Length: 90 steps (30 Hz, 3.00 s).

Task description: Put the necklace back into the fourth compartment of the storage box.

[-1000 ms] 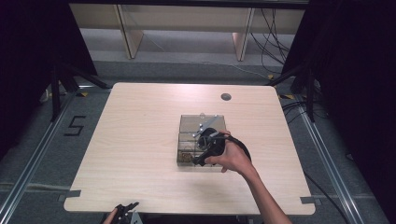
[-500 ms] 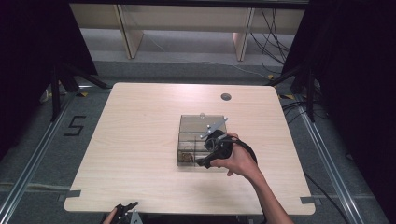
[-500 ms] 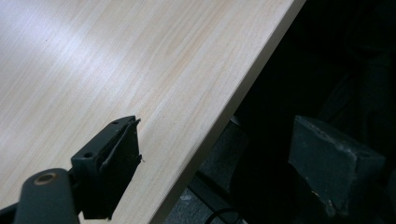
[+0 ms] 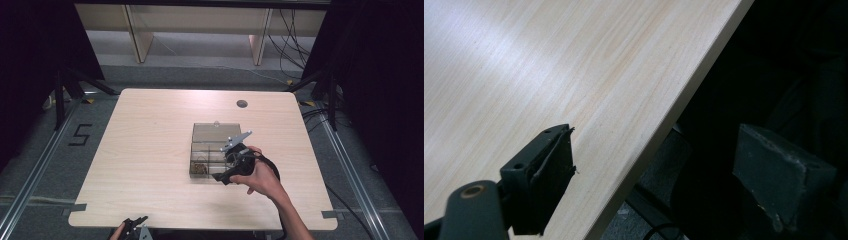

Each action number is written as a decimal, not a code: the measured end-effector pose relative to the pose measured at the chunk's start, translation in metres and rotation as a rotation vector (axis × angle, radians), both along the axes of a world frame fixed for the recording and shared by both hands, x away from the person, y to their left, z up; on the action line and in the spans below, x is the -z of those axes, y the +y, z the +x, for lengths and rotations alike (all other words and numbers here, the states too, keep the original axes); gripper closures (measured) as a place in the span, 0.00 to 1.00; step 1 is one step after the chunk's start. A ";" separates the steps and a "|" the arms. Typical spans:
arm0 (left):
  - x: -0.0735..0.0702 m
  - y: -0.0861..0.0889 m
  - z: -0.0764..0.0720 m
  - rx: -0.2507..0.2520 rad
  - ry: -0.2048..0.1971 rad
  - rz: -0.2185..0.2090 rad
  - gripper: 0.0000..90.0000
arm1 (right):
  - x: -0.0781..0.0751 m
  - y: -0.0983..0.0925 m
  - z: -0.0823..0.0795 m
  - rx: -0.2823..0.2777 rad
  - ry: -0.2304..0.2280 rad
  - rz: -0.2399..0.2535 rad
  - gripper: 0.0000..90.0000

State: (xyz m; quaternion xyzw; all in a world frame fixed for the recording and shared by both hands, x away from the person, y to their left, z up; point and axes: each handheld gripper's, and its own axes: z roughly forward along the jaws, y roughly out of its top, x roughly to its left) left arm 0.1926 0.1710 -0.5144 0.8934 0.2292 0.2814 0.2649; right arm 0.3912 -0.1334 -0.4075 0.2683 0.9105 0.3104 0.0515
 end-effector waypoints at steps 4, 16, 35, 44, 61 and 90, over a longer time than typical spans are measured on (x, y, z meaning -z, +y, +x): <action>0.000 0.000 0.000 -0.006 -0.005 0.000 0.18 | 0.001 -0.003 -0.007 0.005 0.013 0.009 0.27; 0.000 0.000 0.000 0.000 0.001 0.008 0.18 | 0.014 -0.008 -0.012 0.020 0.007 0.048 0.27; 0.000 0.001 0.000 0.006 -0.003 -0.003 0.18 | 0.022 -0.013 -0.023 0.002 -0.006 0.060 0.26; 0.001 0.000 -0.001 0.005 0.004 -0.031 0.18 | 0.024 -0.015 -0.031 0.012 -0.008 0.072 0.25; 0.000 0.000 -0.001 0.003 -0.010 -0.004 0.18 | 0.032 -0.018 -0.043 0.002 0.007 0.067 0.23; 0.000 0.000 -0.001 0.001 -0.014 -0.007 0.18 | 0.050 -0.030 -0.056 -0.012 0.051 0.064 0.22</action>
